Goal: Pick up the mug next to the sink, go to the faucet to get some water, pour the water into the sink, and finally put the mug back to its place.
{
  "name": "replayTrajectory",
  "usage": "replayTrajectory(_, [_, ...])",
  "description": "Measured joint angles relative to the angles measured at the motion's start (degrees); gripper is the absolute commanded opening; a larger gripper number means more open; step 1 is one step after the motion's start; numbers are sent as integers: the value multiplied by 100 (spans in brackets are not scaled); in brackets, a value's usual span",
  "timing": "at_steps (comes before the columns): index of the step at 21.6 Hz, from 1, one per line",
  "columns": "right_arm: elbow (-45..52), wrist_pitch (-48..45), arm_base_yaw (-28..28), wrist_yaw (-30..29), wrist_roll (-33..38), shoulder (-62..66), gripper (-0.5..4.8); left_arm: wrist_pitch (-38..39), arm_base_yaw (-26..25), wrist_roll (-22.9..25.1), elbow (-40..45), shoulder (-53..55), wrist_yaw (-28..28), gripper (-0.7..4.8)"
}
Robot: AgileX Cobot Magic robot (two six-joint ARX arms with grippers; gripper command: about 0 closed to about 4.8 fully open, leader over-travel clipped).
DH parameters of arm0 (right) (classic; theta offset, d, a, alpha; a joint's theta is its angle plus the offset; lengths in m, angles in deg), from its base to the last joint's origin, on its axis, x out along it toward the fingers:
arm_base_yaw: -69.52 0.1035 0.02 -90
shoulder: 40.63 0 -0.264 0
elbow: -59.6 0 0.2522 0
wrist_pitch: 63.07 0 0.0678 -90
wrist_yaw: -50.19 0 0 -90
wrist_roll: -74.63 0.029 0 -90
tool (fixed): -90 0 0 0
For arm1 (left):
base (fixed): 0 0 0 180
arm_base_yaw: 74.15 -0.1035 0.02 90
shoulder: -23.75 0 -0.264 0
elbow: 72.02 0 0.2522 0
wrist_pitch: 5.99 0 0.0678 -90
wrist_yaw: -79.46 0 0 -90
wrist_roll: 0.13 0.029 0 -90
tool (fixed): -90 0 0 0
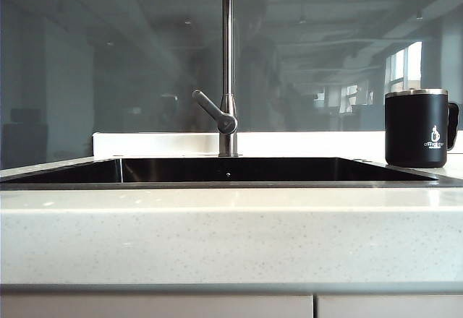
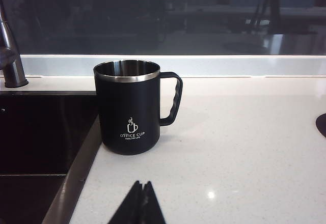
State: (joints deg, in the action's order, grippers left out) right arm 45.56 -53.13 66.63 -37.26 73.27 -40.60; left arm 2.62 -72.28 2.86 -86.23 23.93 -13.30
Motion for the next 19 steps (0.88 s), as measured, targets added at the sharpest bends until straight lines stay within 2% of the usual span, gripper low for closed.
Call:
replayTrajectory(11, [0, -15, 0, -4, 9, 0, -9, 15, 0, 0, 0, 0, 17, -4])
replayTrajectory(14, [0, -470, 0, 24, 769, 2, -9, -50, 0, -33, 0, 2, 28, -4])
replayTrajectory(16, [-22, -1193, 0, 560, 1578, 114, -9, -645, 0, -452, 2, 7, 96, -4])
replayTrajectory(17, [-131, -1226, -4, 828, 1805, 249, -9, -1027, 0, -553, -7, 7, 107, -4])
replayTrajectory(19, [-544, -1285, -13, 1110, 1919, 780, -9, -1252, 0, -605, -173, 55, 2, -4])
